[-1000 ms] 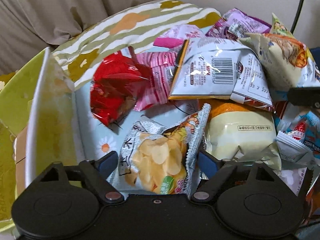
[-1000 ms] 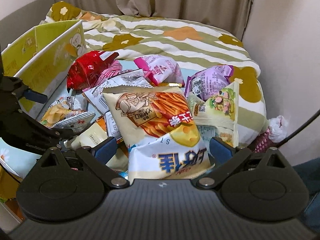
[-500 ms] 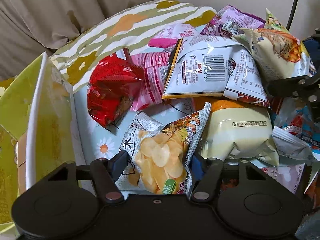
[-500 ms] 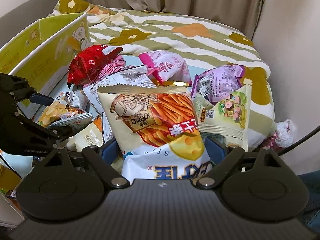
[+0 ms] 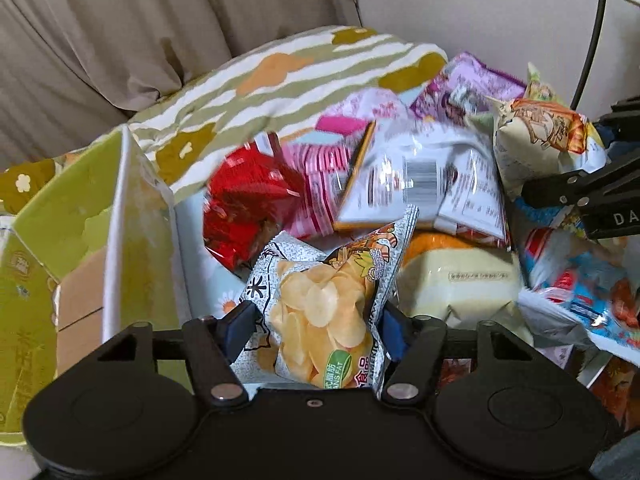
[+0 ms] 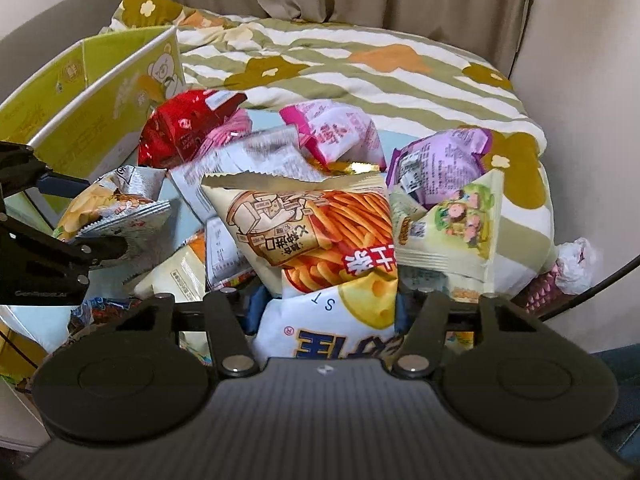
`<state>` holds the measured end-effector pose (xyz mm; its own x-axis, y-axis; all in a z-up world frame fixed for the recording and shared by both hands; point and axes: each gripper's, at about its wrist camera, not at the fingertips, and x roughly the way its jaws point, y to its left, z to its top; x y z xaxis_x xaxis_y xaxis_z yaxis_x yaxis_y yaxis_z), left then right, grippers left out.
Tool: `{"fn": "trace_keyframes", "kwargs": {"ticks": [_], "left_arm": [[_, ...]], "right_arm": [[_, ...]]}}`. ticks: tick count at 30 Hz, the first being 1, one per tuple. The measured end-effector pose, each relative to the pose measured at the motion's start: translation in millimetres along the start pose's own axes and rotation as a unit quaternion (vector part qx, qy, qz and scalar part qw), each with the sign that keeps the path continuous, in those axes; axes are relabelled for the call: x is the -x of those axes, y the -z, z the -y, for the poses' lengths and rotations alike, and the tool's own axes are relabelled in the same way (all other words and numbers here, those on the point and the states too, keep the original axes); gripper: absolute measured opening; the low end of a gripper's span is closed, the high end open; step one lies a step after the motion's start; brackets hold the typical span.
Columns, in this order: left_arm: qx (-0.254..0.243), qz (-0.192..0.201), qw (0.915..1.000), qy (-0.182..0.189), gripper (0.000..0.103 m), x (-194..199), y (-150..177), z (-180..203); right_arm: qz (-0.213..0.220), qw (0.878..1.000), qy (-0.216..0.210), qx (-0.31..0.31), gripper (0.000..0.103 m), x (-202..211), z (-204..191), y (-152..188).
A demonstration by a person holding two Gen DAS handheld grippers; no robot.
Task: Organize snacks
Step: 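Grasp the chip bag with the left gripper while the right grasps the fries bag, then drop the fries bag into the box with the right gripper while the left drops the chip bag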
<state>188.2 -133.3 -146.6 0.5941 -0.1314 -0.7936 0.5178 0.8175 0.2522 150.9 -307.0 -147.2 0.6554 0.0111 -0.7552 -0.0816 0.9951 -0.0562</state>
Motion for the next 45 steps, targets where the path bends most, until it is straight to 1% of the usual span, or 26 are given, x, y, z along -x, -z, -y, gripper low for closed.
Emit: {"fn": "trace_keyframes", "kwargs": {"ticks": [3, 6, 9, 12, 16, 20, 24, 26, 29, 32, 35, 40, 43, 45], "left_arm": [[0.007, 0.016, 0.9998, -0.006, 0.069, 15, -5, -2], [0.021, 0.04, 0.9989, -0.015, 0.069, 39, -11, -7], [0.04, 0.064, 0.9966, -0.035, 0.069, 66, -19, -16], [0.06, 0.088, 0.9923, -0.063, 0.069, 91, -23, -33], [0.088, 0.108, 0.9856, -0.095, 0.069, 116, -24, -69], [0.098, 0.116, 0.9795, -0.132, 0.069, 130, -24, -113], [0.101, 0.123, 0.9748, -0.157, 0.069, 135, -20, -164], [0.101, 0.123, 0.974, -0.161, 0.069, 133, -16, -186], [0.104, 0.121, 0.9748, -0.156, 0.069, 122, -14, -221], [0.103, 0.115, 0.9772, -0.146, 0.069, 103, -13, -250], [0.1, 0.105, 0.9812, -0.127, 0.069, 80, -13, -275], [0.082, 0.086, 0.9878, -0.102, 0.069, 32, -17, -299], [0.057, 0.071, 0.9897, -0.111, 0.069, 1, -19, -306], [0.034, 0.062, 0.9906, -0.117, 0.069, -19, -18, -304]], "right_arm": [[0.01, 1.0, -0.006, -0.008, 0.071, 12, 2, -4], [0.027, 1.0, -0.01, -0.004, 0.071, 29, -1, -12], [0.05, 0.998, -0.023, 0.006, 0.071, 49, -8, -26], [0.075, 0.996, -0.038, 0.019, 0.071, 67, -20, -49], [0.099, 0.993, -0.054, 0.03, 0.071, 81, -45, -82], [0.117, 0.99, -0.078, 0.03, 0.071, 88, -79, -115], [0.135, 0.987, -0.086, 0.03, 0.071, 90, -120, -148], [0.142, 0.986, -0.086, 0.031, 0.071, 87, -140, -164], [0.142, 0.986, -0.081, 0.035, 0.071, 78, -174, -189], [0.128, 0.988, -0.083, 0.032, 0.071, 59, -205, -213], [0.105, 0.991, -0.077, 0.022, 0.071, 34, -231, -233], [0.061, 0.996, -0.058, -0.007, 0.071, -18, -253, -256], [0.039, 0.998, -0.044, -0.027, 0.071, -47, -263, -263], [0.026, 0.998, -0.038, -0.042, 0.071, -63, -267, -264]]}}
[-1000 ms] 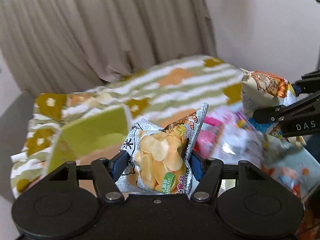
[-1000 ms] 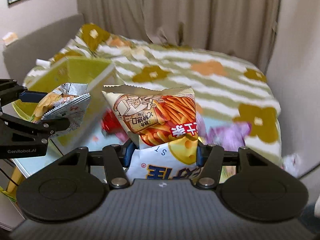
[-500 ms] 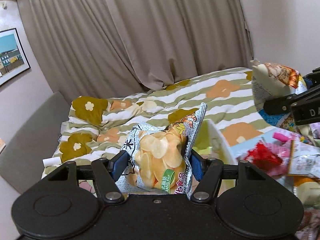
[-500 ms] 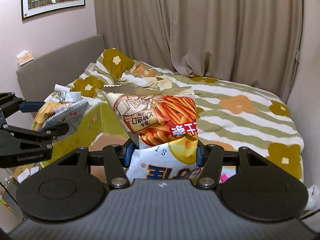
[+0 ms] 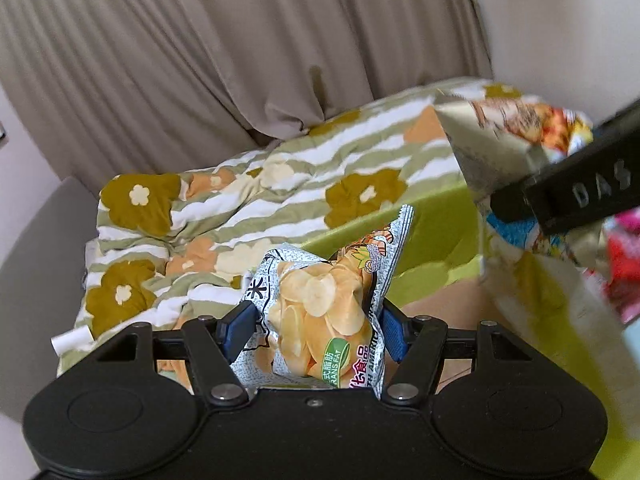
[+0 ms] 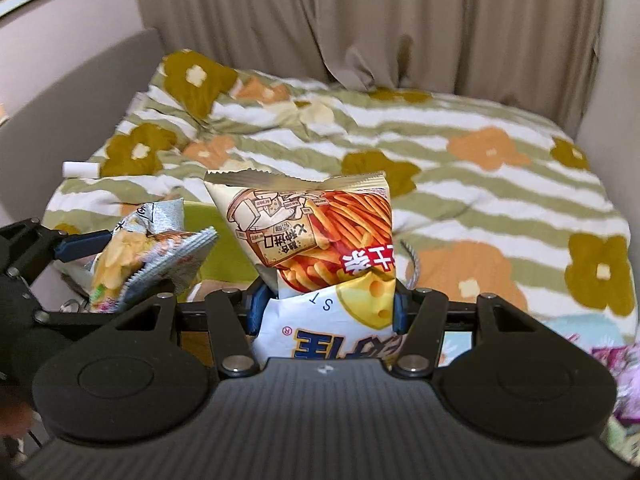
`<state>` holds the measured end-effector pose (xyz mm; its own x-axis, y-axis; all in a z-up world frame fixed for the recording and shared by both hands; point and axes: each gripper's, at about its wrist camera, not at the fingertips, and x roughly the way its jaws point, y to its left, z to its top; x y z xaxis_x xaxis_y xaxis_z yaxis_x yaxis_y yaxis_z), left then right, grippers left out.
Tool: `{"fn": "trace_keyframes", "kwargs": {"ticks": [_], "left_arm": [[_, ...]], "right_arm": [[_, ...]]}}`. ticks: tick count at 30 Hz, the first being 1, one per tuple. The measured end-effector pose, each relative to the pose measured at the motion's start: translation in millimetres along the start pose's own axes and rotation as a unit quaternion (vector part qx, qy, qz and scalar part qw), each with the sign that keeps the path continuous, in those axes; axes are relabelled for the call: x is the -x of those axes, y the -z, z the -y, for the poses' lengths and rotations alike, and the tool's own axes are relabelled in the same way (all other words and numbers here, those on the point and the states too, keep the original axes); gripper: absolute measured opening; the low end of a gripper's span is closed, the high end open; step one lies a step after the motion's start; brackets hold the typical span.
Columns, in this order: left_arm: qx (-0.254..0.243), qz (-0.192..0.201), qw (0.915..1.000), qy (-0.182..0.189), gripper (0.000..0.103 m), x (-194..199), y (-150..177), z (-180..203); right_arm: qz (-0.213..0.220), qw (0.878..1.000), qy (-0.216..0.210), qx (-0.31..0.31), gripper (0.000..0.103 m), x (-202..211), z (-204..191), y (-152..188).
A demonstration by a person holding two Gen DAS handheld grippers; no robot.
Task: Organize snacks
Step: 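Drop the fries bag into the box with the right gripper while the left drops the chip bag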
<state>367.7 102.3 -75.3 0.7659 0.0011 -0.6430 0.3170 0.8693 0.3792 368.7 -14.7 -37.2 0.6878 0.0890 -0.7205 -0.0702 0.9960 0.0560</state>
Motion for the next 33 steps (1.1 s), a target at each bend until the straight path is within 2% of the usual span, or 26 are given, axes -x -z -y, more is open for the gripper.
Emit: {"fn": "trace_keyframes", "kwargs": {"ticks": [5, 11, 12, 13, 14, 15, 17, 21, 33], "left_arm": [[-0.057, 0.005, 0.9984, -0.006, 0.07, -25, 10, 17], [-0.092, 0.003, 0.9956, 0.017, 0.07, -37, 16, 30], [-0.093, 0.002, 0.9955, 0.017, 0.076, -37, 16, 30], [-0.089, 0.005, 0.9959, 0.016, 0.082, -34, 16, 28], [-0.082, 0.013, 0.9964, 0.018, 0.096, -27, 15, 24], [-0.074, 0.027, 0.9967, 0.022, 0.103, -18, 15, 19], [-0.062, 0.044, 0.9964, 0.037, 0.103, -2, 16, 11], [-0.037, 0.035, 0.9974, 0.05, 0.103, 11, 16, 0], [0.007, 0.019, 0.9994, 0.029, 0.103, 18, 24, -20]], "right_arm": [[-0.022, 0.999, 0.004, -0.026, 0.071, -27, -5, 2], [-0.028, 0.999, 0.012, -0.031, 0.071, -43, -8, -4], [-0.027, 0.999, 0.014, -0.029, 0.071, -44, -9, -5], [-0.027, 0.999, 0.014, -0.027, 0.071, -44, -10, -6], [-0.028, 0.999, 0.014, -0.027, 0.071, -43, -10, -8], [-0.028, 0.999, 0.013, -0.028, 0.071, -42, -9, -8], [-0.026, 0.999, 0.011, -0.026, 0.071, -40, -9, -9], [-0.026, 0.999, 0.001, -0.025, 0.071, -39, -11, -12], [-0.045, 0.999, -0.017, 0.008, 0.073, -54, -40, -22]]}}
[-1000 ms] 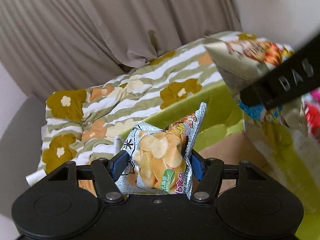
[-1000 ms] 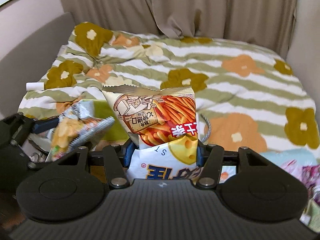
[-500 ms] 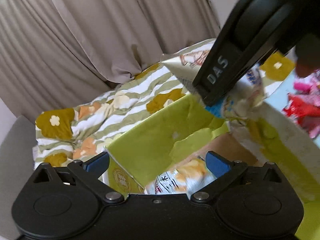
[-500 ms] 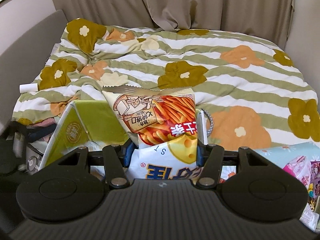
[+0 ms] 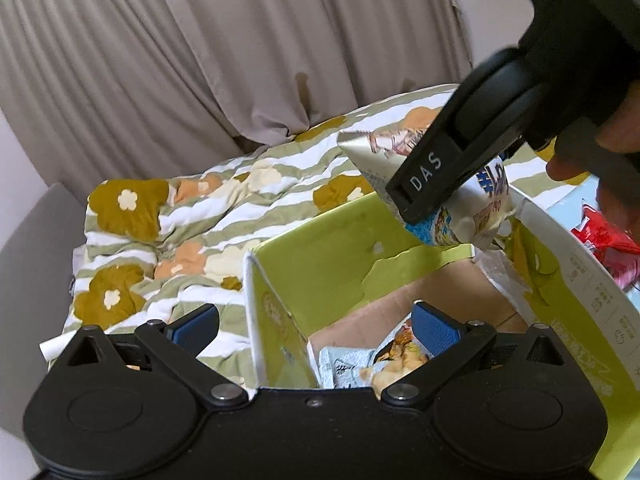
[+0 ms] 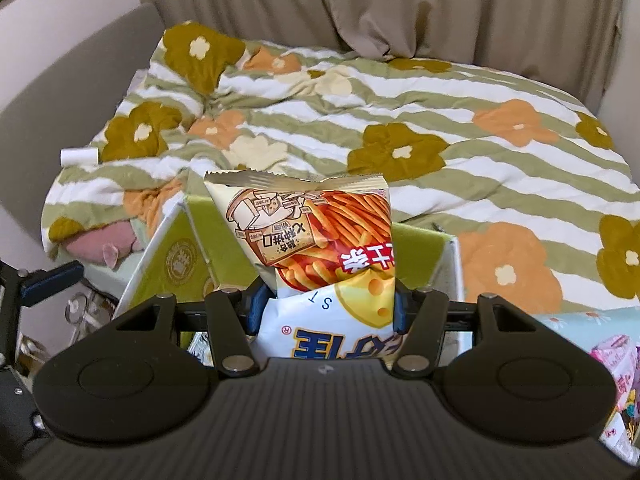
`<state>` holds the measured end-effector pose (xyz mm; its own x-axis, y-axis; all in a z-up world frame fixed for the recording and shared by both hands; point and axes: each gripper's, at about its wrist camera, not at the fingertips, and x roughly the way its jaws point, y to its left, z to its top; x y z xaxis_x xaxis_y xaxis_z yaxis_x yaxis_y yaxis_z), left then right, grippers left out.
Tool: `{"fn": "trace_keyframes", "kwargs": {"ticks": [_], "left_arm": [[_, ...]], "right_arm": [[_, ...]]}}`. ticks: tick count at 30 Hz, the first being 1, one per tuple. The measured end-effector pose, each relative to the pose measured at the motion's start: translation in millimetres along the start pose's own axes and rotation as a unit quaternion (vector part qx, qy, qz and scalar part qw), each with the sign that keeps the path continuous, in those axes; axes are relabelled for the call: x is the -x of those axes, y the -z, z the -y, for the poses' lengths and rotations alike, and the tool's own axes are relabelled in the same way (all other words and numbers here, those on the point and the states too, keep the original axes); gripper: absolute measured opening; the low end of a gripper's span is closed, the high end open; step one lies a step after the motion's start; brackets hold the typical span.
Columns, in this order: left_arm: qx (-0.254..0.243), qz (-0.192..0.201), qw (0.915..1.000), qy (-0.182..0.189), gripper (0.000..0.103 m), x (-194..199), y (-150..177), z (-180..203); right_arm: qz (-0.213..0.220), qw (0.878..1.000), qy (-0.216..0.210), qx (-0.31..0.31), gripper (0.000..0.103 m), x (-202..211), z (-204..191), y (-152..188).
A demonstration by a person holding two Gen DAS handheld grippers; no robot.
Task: Organize snacks
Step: 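Drop the fries bag into the box with the right gripper while the left drops the chip bag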
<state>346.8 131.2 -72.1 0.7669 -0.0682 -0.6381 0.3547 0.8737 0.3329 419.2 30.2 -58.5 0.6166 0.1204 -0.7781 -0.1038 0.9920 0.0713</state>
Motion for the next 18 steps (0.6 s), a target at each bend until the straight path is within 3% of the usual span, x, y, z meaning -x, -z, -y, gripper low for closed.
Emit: {"fn": "trace_keyframes", "kwargs": {"ticks": [1, 2, 3, 13, 18], "left_arm": [[0.002, -0.001, 1.0, -0.002, 0.103, 0, 1, -1], [0.003, -0.003, 1.0, -0.003, 0.103, 0, 2, -1], [0.006, -0.005, 1.0, -0.003, 0.103, 0, 4, -3], [0.033, -0.016, 0.9993, 0.002, 0.103, -2, 7, -12], [0.048, -0.008, 0.9988, 0.0, 0.103, 12, 2, -12]], "right_arm": [[0.0, 1.0, 0.001, -0.001, 0.077, -3, -1, 1], [-0.003, 1.0, 0.002, -0.001, 0.093, -5, -2, 1], [-0.004, 1.0, 0.005, -0.002, 0.103, -7, -2, 2], [0.029, 0.999, 0.02, -0.025, 0.103, 5, 12, 16], [0.016, 0.999, 0.017, -0.025, 0.103, 26, 17, 19]]}}
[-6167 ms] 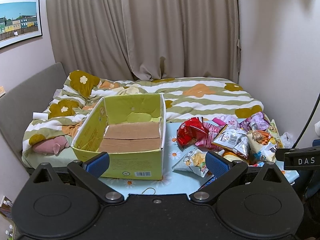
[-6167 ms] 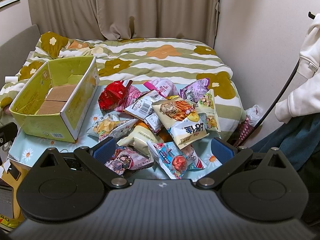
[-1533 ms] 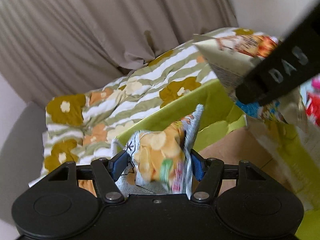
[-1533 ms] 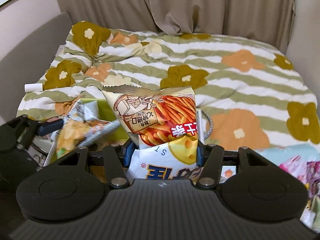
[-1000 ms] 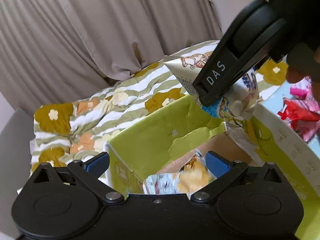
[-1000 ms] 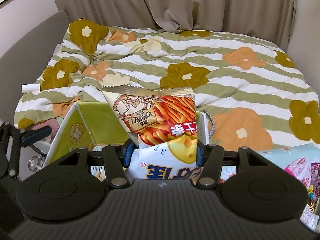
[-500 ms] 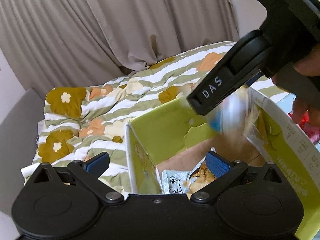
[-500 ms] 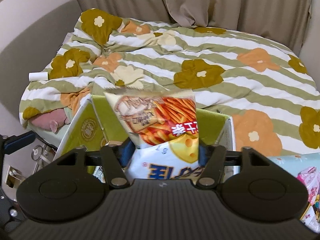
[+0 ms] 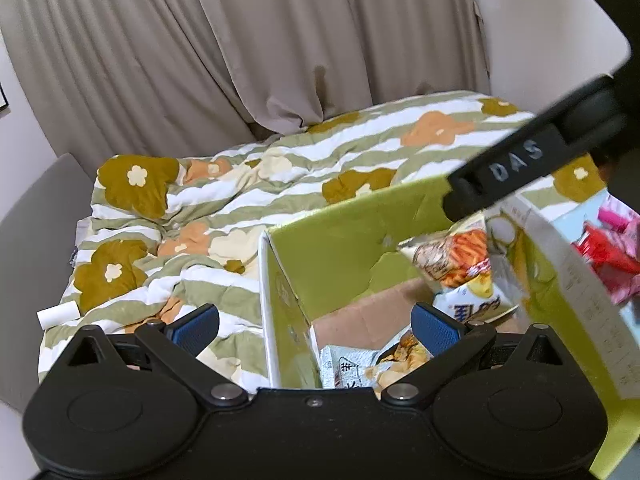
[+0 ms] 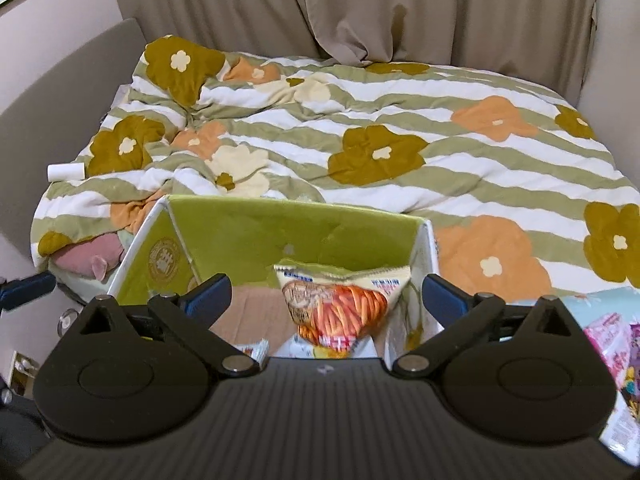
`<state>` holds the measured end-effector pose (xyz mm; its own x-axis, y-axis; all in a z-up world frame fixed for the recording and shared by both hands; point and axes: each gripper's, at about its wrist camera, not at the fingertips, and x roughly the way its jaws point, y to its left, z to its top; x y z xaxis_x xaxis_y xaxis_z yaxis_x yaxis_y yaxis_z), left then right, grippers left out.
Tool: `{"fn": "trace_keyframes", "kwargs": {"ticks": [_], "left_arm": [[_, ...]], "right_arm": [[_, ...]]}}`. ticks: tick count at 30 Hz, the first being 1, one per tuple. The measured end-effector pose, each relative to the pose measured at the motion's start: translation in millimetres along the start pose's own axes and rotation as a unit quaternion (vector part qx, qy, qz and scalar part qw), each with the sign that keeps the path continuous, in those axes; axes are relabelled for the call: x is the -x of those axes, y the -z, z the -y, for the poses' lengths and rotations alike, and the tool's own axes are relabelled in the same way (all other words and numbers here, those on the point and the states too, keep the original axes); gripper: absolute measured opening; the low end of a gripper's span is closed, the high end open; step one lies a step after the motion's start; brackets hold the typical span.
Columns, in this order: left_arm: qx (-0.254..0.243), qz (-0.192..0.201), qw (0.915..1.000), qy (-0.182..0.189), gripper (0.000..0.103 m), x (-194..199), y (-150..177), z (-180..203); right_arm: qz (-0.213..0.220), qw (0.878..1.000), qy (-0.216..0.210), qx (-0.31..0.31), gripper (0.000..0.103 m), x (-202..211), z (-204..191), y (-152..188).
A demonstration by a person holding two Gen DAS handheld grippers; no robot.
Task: Organize snacks
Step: 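Drop the fries bag into the box with the right gripper while the left drops the chip bag, then grasp the cartoon-print bag with the left gripper while the right grasps the shrimp-chip bag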
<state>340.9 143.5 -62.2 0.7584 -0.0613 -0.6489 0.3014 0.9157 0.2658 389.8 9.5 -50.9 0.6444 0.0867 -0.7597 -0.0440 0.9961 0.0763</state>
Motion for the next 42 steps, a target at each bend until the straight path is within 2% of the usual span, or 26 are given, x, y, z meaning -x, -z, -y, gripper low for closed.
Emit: {"fn": "trace_keyframes", "kwargs": {"ticks": [10, 16, 24, 30, 35, 39, 42], "left_arm": [[0.03, 0.034, 0.9989, 0.01, 0.103, 66, -10, 37], [0.046, 0.046, 0.9976, 0.023, 0.103, 113, -12, 88], [0.068, 0.029, 0.9965, 0.039, 0.103, 149, 1, 167], [0.071, 0.004, 0.9962, 0.051, 0.103, 160, 17, 226], [0.067, -0.018, 0.9954, 0.066, 0.103, 160, 34, 271], [0.035, -0.035, 0.9947, 0.09, 0.103, 153, 51, 302], [-0.007, -0.037, 0.994, 0.103, 0.103, 146, 64, 324]], "right_arm": [[0.051, 0.999, -0.009, -0.004, 0.103, 87, 44, 25], [0.07, 0.997, -0.005, 0.015, 0.103, 145, 94, 55], [0.079, 0.997, 0.0, 0.022, 0.103, 194, 172, 112], [0.072, 0.997, 0.004, 0.011, 0.103, 213, 226, 153], [0.046, 0.999, 0.0, 0.013, 0.103, 214, 260, 191], [0.021, 1.0, -0.003, 0.014, 0.103, 204, 278, 218], [0.002, 1.0, -0.004, 0.012, 0.103, 193, 290, 236]]}}
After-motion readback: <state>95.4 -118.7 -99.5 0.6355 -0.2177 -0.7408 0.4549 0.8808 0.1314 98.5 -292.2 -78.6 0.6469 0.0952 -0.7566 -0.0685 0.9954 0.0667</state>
